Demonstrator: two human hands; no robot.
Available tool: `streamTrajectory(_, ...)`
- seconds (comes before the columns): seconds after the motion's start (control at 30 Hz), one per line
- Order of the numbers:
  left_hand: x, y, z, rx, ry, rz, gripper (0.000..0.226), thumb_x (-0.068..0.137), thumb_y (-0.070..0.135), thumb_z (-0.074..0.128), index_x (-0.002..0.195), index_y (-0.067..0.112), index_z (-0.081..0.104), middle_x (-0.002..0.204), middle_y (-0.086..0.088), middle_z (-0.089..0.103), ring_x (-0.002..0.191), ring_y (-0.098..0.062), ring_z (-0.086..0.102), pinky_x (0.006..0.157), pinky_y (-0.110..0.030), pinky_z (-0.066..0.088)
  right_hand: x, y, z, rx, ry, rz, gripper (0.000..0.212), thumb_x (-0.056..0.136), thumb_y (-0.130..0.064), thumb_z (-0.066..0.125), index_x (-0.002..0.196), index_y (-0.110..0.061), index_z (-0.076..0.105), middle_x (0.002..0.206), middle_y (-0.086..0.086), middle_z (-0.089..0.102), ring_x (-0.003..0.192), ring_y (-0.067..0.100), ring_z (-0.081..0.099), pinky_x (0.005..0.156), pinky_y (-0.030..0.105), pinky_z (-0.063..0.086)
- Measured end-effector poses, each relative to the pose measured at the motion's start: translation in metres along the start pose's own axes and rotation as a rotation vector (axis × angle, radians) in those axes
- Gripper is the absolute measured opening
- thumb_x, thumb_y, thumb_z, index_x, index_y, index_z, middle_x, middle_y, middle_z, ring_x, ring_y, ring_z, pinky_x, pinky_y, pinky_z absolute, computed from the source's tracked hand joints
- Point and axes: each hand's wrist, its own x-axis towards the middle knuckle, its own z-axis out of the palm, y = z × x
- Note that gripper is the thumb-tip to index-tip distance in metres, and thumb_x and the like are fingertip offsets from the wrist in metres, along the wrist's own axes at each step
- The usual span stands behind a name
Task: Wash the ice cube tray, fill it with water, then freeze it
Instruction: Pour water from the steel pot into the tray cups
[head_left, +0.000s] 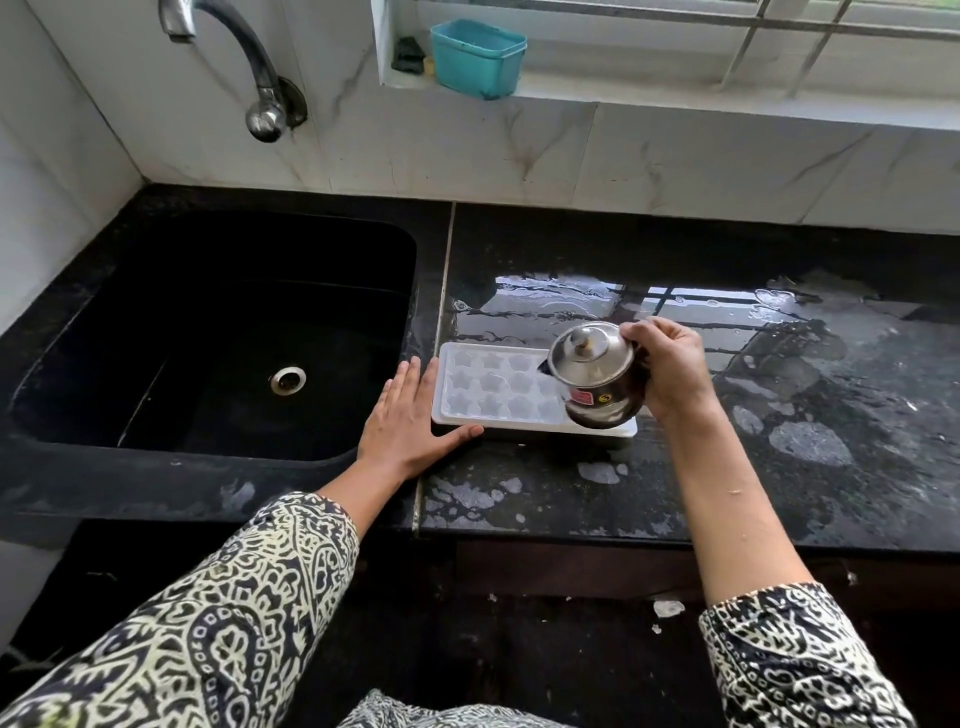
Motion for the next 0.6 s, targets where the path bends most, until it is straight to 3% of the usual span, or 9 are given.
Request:
streamTrajectory(0.17, 0.0, -0.001, 0.0, 0.001, -0.01, -0.003, 0.116, 0.067, 0.089, 0.028, 0.153, 0.021, -0.009, 0.161, -0.006, -0.006, 0.148, -0.017, -0.01, 0.118, -0.032, -0.006, -0.005, -0.004, -0.021, 0.164, 0.059, -0.012, 0.031, 0.085, 0.003, 0.056, 0.058, -0.01, 0.053, 0.05, -0.006, 0.055, 0.048, 0.007, 0.05, 0.05, 0.018, 0.045)
streamTrajectory(0.37, 0.0, -0.001, -0.001, 0.0, -0.009, -0.006, 0.115, 0.068, 0.09, 0.029, 0.153, 0.022, -0.009, 0.162, -0.005, -0.007, 0.148, -0.016, -0.01, 0.118, -0.033, -0.006, -0.006, -0.005, -0.038, -0.034, 0.097, -0.068, 0.039, 0.084, -0.002, 0.061, 0.051, -0.02, 0.05, 0.051, -0.006, 0.052, 0.05, 0.009, 0.046, 0.052, 0.02, 0.042)
streamTrajectory(0.6, -0.001, 0.001, -0.001, -0.004, -0.001, -0.01, 0.114, 0.07, 0.088, 0.032, 0.154, 0.021, -0.006, 0.162, -0.006, -0.004, 0.148, -0.017, -0.009, 0.119, -0.034, -0.004, -0.014, -0.009, -0.04, -0.254, 0.131, -0.102, 0.034, 0.085, -0.006, 0.061, 0.056, -0.014, 0.045, 0.056, 0.003, 0.045, 0.049, 0.008, 0.042, 0.049, 0.018, 0.04)
